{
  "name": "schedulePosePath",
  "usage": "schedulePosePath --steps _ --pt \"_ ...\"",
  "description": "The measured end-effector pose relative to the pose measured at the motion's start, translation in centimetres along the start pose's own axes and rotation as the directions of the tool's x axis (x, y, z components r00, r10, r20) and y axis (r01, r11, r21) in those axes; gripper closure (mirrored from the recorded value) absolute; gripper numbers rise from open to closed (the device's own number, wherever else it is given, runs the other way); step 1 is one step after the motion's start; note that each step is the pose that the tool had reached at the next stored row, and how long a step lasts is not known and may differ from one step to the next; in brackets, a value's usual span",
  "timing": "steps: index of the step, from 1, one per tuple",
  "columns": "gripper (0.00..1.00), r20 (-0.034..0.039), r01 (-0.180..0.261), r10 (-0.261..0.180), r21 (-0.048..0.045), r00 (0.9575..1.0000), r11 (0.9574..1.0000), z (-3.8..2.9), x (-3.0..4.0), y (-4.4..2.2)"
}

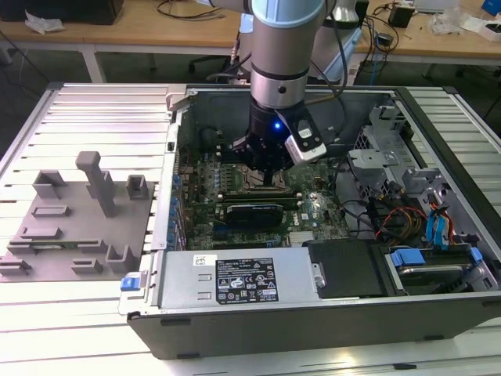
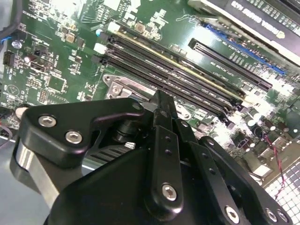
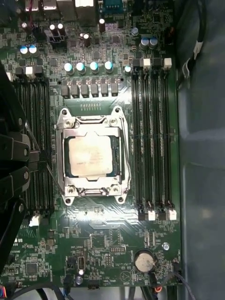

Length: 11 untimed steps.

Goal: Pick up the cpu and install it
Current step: 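Install the second cpu locking lever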

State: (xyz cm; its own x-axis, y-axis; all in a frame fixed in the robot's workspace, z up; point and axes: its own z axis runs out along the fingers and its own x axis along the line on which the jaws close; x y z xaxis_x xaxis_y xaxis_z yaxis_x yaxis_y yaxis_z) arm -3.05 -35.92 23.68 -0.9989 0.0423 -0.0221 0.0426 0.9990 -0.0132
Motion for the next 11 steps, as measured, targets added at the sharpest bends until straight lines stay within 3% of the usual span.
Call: schedulePosePath --steps 5,7,11 --pt "0.89 -0.0001 0.0 0.0 0.0002 1.0 1.0 0.41 0.96 -0.22" --pt "0.89 -0.0001 0.0 0.0 0.0001 1.0 1.0 0.77 1.11 -0.25" --pt "0.89 -0.0001 0.0 0.0 -0.0014 1.0 1.0 0.85 1.12 -0.24"
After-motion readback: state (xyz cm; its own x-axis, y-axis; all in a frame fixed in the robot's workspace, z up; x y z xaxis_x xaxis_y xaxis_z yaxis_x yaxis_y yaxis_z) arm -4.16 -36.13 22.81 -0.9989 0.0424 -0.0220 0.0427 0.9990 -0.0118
